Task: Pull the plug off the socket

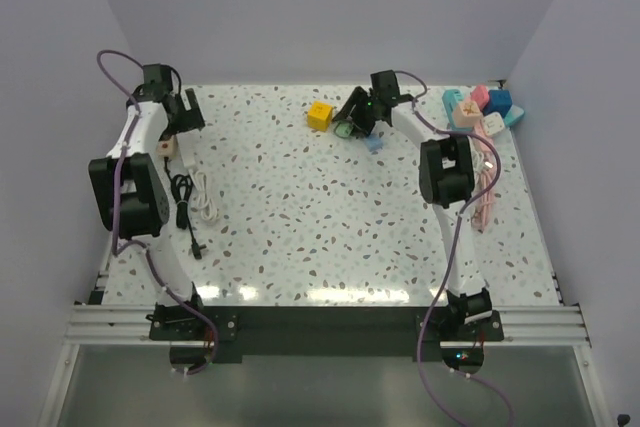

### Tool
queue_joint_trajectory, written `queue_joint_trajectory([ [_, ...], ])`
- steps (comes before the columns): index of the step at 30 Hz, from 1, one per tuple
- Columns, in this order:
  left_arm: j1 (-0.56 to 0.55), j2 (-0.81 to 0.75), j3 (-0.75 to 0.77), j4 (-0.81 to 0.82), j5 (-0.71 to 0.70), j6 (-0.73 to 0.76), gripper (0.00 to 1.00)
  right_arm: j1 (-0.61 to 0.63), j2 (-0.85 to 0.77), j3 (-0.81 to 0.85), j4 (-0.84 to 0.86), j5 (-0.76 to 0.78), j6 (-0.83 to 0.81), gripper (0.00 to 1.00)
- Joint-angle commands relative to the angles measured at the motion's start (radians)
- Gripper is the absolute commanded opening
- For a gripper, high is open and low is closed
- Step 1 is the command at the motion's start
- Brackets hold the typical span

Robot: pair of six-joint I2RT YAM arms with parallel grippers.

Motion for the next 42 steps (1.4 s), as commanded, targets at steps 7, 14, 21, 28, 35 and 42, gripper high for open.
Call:
queue_joint_trajectory([
  [7,-0.024,-0.392,-0.344,0.182,0.33,-0.1,1.0,-0.009,-0.253,-0.145,0.043,-0.008,-0.022,0.98],
  [14,-0.122,-0.555,-0.545,0.259,0.445,-0.143,1.0,-0.049,-0.512,-0.18,-0.351,0.304,-0.247,0.98],
  [21,-0.196,-0.656,-0.668,0.302,0.507,-0.194,1.0,-0.272,-0.579,-0.326,-0.422,0.469,-0.301,0.95],
  [28,-0.219,-0.721,-0.74,0.34,0.539,-0.229,1.0,-0.405,-0.473,-0.233,-0.433,0.533,-0.421,0.94],
  [35,-0.22,-0.715,-0.793,0.397,0.554,-0.261,1.0,-0.429,-0.344,-0.15,-0.505,0.564,-0.497,0.91],
  [42,-0.222,-0.678,-0.8,0.42,0.573,-0.27,1.0,-0.429,-0.307,-0.266,-0.504,0.55,-0.491,0.79],
])
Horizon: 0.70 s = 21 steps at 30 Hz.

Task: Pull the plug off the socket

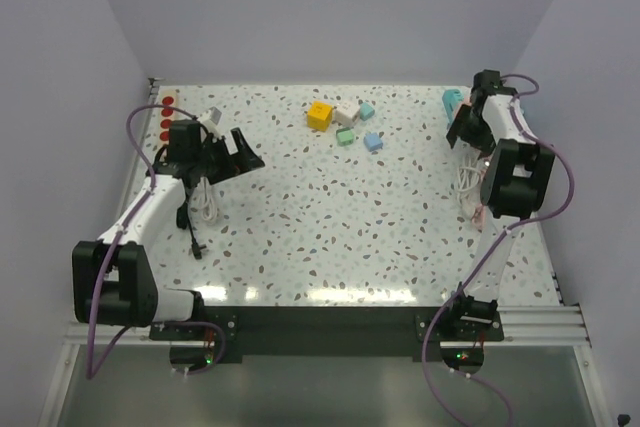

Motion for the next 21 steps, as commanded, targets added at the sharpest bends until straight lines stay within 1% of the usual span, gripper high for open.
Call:
queue_joint_trajectory([
  [1,-0.005,0.012,-0.005,0.062,0.03,-0.019,0.99,0.001,0.026,-0.042,-0.033,0.017,-0.013,0.77],
  [2,-0.005,0.017,-0.005,0.061,0.033,-0.019,0.99,0.001,0.031,-0.053,-0.036,0.021,0.0,0.76],
  [5,-0.005,0.017,-0.007,0.059,0.035,-0.019,0.99,0.001,0.037,-0.108,-0.031,0.026,0.031,0.66],
  [7,-0.005,0.015,-0.008,0.055,0.035,-0.014,0.99,0.005,0.028,-0.16,-0.015,0.02,0.051,0.54],
  [8,-0.005,0.014,-0.008,0.052,0.035,-0.012,0.99,0.009,0.023,-0.182,-0.004,-0.005,0.051,0.51],
  [10,-0.005,0.015,-0.008,0.047,0.037,-0.006,0.99,0.015,0.017,-0.228,0.011,-0.022,0.057,0.35],
  [11,-0.005,0.012,-0.011,0.041,0.035,-0.005,0.99,0.019,0.01,-0.245,0.022,-0.051,0.059,0.26],
  [12,-0.005,0.009,-0.014,0.039,0.037,0.0,0.99,0.025,0.002,-0.268,0.033,-0.09,0.057,0.14],
  [13,-0.005,0.006,-0.016,0.036,0.035,0.001,0.99,0.035,-0.024,-0.275,0.035,-0.098,0.062,0.0],
  [14,-0.005,0.003,-0.018,0.029,0.035,0.004,0.99,0.062,-0.042,-0.285,0.042,-0.118,0.065,0.0],
  [15,-0.005,-0.003,-0.018,0.027,0.035,0.006,0.99,0.08,-0.061,-0.298,0.056,-0.172,0.062,0.0],
  [19,-0.005,-0.02,-0.021,0.007,0.033,0.017,0.99,0.196,-0.13,-0.315,0.025,-0.198,0.053,0.0],
  [20,-0.005,-0.024,-0.024,0.001,0.033,0.02,0.99,0.234,-0.168,-0.332,0.024,-0.198,0.062,0.0],
  [21,-0.005,-0.035,-0.027,-0.001,0.032,0.023,0.99,0.252,-0.188,-0.382,0.03,-0.221,0.073,0.0],
])
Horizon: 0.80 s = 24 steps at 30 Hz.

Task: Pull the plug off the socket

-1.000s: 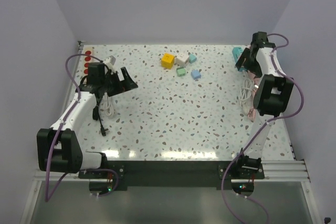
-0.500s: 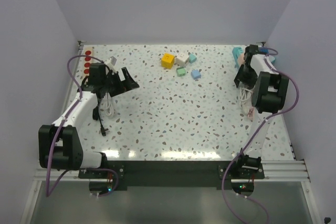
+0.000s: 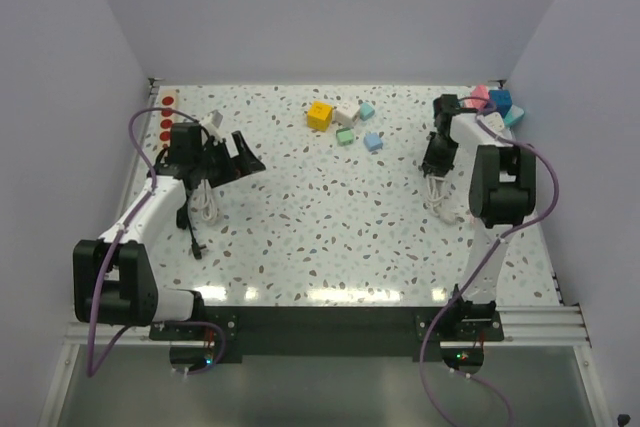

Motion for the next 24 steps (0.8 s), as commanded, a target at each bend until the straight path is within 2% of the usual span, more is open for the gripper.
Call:
queue_joint_trajectory([
  [1,-0.005,-0.052,-0.022,-0.009,0.016,0.027,0.99,0.131,-0.12,-0.102,-0.054,-0.164,0.042,0.0],
  [6,-0.005,-0.078,-0.056,-0.02,0.032,0.035,0.99,0.304,-0.29,-0.367,0.007,-0.215,0.169,0.0],
  [7,-0.005,-0.082,-0.063,-0.019,0.033,0.037,0.99,0.305,-0.31,-0.404,0.019,-0.215,0.17,0.0],
  [12,-0.005,-0.109,-0.079,-0.039,0.038,0.049,0.99,0.521,-0.42,-0.595,0.097,-0.296,0.307,0.0],
  [19,-0.005,-0.129,-0.105,-0.069,0.03,0.066,0.99,0.849,-0.447,-0.604,0.15,-0.428,0.404,0.0],
  [24,-0.005,-0.138,-0.134,-0.059,0.015,0.058,0.99,0.992,-0.367,-0.545,0.174,-0.459,0.394,0.0],
])
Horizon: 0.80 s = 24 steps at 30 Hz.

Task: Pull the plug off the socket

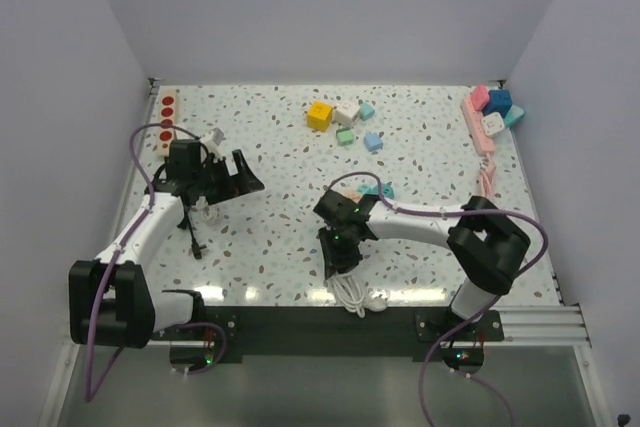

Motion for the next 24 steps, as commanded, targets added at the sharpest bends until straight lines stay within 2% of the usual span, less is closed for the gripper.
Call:
queue_joint_trajectory([
  [1,-0.005,-0.025,-0.025,0.0,0.004,0.016,0.99,0.072,0.061,0.041,-0.019,-0.143,0.046,0.0],
  [3,-0.005,-0.024,-0.03,0.003,-0.003,0.013,0.99,0.084,0.064,0.054,-0.002,-0.149,0.037,0.01],
  [8,-0.005,-0.024,-0.041,0.003,-0.008,0.015,0.99,0.115,0.072,0.083,-0.062,-0.217,-0.092,0.18],
  [9,-0.005,-0.024,-0.042,0.004,-0.008,0.015,0.99,0.117,0.051,0.08,-0.094,-0.199,-0.105,0.27],
  [10,-0.005,-0.024,-0.042,0.006,-0.011,0.015,0.99,0.117,0.031,0.077,-0.11,-0.173,-0.113,0.49],
  [12,-0.005,-0.027,-0.047,0.009,-0.011,0.015,0.99,0.114,-0.046,0.084,-0.148,-0.099,-0.118,0.66],
  [13,-0.005,-0.025,-0.048,0.009,-0.011,0.015,0.99,0.115,-0.07,0.1,-0.163,-0.071,-0.115,0.79],
  [17,-0.005,-0.024,-0.062,0.018,-0.003,0.016,0.99,0.111,-0.167,0.233,-0.202,-0.002,-0.119,0.97],
  [21,-0.005,-0.017,-0.067,0.021,0.0,0.021,0.99,0.031,-0.201,0.35,-0.324,0.131,-0.096,0.98],
  [24,-0.005,-0.014,-0.068,0.026,0.0,0.022,0.99,-0.128,-0.2,0.384,-0.405,0.277,-0.02,0.98],
])
